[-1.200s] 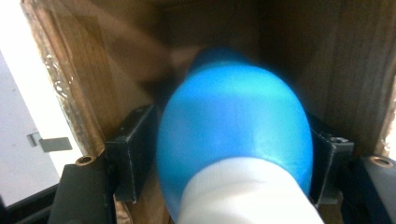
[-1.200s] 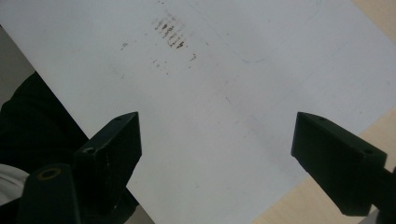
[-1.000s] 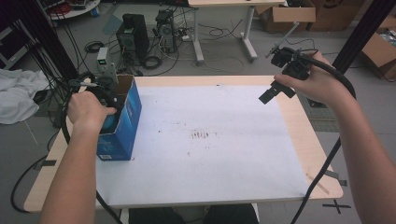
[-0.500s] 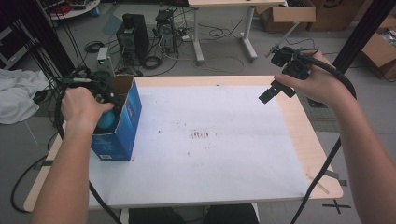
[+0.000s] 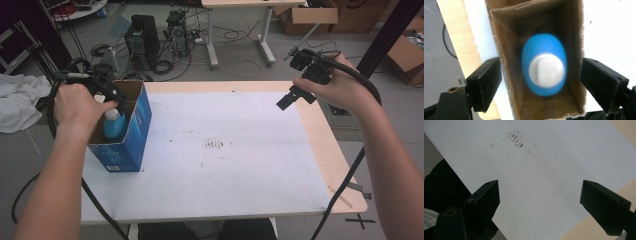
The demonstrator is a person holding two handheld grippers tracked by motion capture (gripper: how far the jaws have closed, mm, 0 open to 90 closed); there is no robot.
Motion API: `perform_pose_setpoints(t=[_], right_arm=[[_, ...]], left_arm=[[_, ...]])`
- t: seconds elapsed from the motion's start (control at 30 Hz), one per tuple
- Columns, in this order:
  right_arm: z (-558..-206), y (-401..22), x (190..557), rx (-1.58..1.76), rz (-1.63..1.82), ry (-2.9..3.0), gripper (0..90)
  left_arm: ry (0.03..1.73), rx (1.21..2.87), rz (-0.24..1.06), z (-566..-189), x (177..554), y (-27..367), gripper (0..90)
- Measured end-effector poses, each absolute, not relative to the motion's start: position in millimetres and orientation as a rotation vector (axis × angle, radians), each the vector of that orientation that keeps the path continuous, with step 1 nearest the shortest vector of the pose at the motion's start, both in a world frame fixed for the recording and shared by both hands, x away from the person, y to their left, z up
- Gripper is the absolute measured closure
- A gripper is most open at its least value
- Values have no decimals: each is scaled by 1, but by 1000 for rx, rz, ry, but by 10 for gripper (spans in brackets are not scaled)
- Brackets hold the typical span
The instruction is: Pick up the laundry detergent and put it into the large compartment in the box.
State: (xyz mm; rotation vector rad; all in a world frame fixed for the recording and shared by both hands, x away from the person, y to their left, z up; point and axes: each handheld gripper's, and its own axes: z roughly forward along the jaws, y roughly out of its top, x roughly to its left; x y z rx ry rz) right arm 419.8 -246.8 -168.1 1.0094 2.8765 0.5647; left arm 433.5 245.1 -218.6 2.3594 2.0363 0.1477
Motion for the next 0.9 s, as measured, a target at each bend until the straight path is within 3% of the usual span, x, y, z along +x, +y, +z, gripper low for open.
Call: perform_pose_setpoints(t=[0.27, 0.9], right_arm=[[-167, -246, 419, 1017, 566, 2872, 160], [-167, -243, 417, 1026, 555, 2875, 160]], left_arm=[[1889, 2438, 204, -202, 425, 213, 180], [1435, 2634, 133, -209, 409, 102, 167]])
